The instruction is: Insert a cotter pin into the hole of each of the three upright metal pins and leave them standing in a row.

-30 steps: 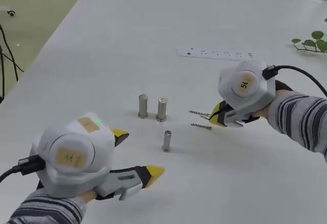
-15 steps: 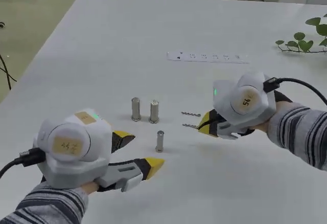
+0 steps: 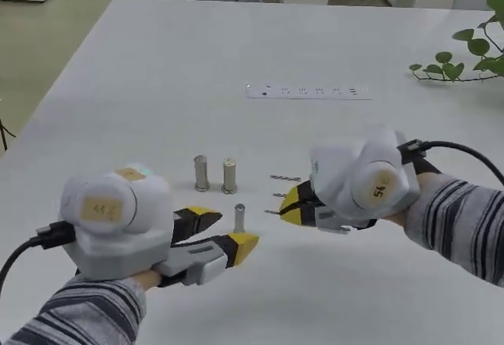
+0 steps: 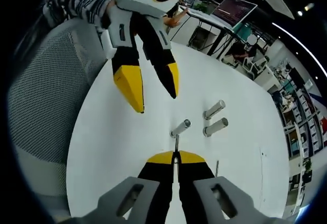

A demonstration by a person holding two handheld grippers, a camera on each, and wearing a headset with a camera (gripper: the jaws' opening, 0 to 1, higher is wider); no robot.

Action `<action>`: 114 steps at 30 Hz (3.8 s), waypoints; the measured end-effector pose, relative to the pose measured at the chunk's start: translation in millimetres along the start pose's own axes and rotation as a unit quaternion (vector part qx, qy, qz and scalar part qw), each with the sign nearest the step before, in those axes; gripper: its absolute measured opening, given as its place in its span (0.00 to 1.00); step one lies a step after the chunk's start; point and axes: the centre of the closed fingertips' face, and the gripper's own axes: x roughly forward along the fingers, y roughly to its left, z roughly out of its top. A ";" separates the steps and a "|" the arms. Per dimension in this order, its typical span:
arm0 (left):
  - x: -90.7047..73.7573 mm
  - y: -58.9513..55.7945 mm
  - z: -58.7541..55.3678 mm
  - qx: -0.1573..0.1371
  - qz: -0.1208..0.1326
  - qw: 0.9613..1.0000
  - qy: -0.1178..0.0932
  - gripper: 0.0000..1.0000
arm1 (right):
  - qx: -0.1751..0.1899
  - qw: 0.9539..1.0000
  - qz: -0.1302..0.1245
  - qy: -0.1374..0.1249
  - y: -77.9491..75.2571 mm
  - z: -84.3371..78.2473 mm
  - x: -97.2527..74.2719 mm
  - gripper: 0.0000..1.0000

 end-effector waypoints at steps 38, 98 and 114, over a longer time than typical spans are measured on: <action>-1.7 -15.8 0.5 -0.120 -0.061 0.990 -0.044 0.00 | -0.070 0.996 0.011 -0.058 26.3 47.9 -2.7 0.00; 10.9 25.0 -5.8 0.134 0.066 0.989 0.003 0.12 | 0.032 0.999 -0.010 0.010 -3.5 5.5 14.8 0.00; 37.9 49.4 -23.0 0.067 0.114 0.991 0.009 0.15 | 0.088 0.995 -0.016 0.038 -12.0 -18.4 38.2 0.00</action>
